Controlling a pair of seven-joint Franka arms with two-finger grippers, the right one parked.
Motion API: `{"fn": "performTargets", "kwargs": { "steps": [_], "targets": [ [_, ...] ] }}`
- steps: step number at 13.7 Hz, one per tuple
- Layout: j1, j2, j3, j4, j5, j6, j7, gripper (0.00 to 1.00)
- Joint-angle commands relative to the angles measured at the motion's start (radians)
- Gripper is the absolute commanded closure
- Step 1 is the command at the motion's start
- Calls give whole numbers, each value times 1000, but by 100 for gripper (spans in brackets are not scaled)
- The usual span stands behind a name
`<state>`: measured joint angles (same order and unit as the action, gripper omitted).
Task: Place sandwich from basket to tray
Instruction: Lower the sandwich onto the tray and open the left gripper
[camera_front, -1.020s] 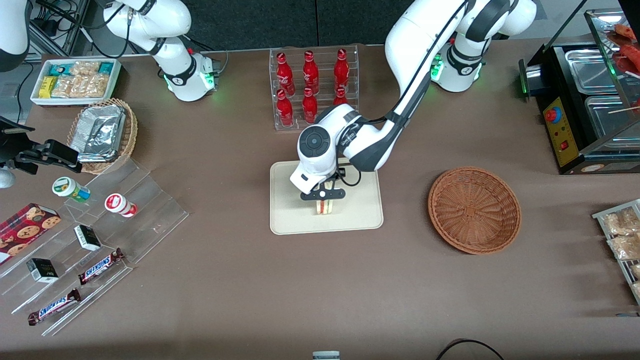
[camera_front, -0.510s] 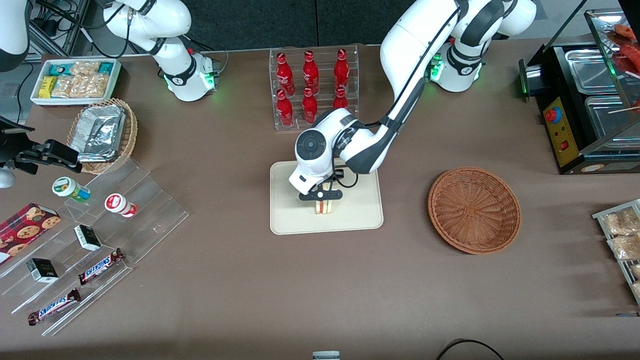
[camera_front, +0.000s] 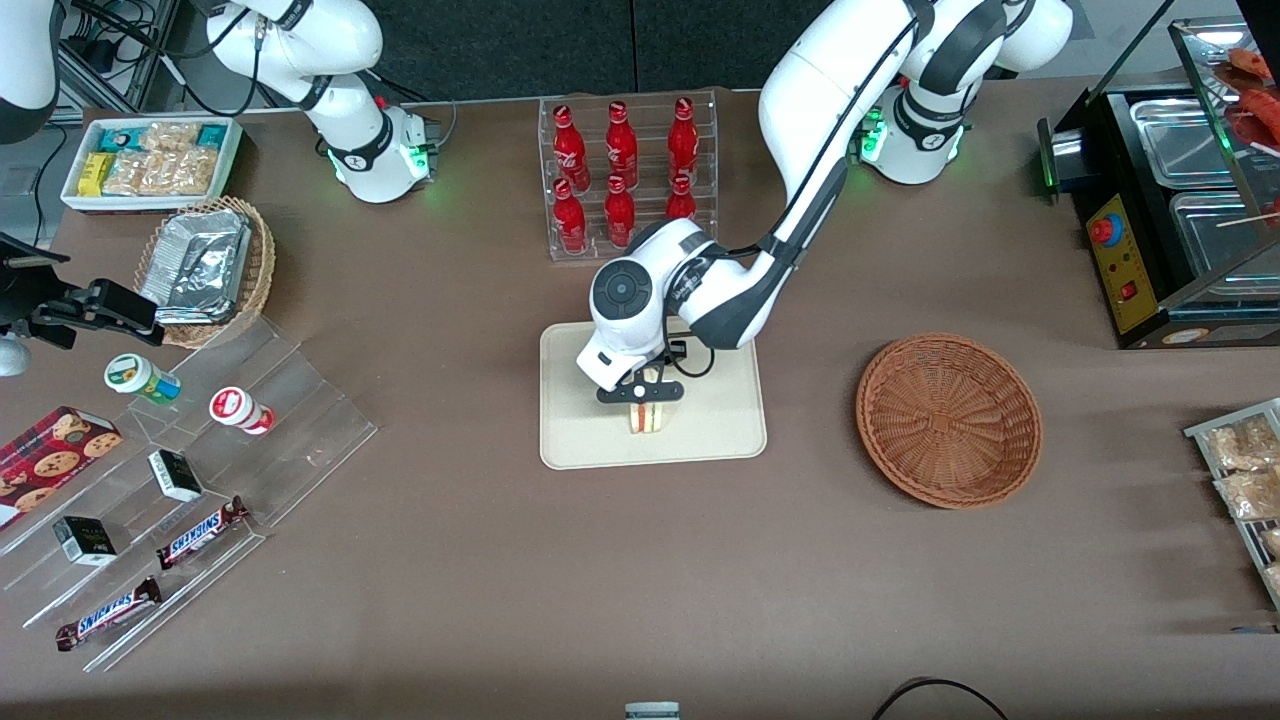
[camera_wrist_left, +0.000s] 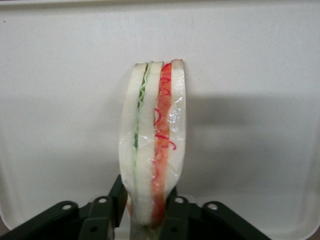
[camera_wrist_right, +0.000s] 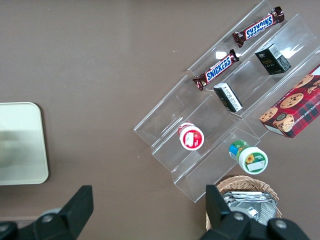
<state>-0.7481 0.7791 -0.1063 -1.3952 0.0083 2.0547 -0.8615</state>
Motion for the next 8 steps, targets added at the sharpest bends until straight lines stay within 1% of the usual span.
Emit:
{"fn": "performTargets", "kwargs": {
  "steps": [1,8],
  "targets": [
    [-16,14,11,27,16,1,-24,0],
    [-7,-26,14,36,18,-18,-10,0]
  ]
}}
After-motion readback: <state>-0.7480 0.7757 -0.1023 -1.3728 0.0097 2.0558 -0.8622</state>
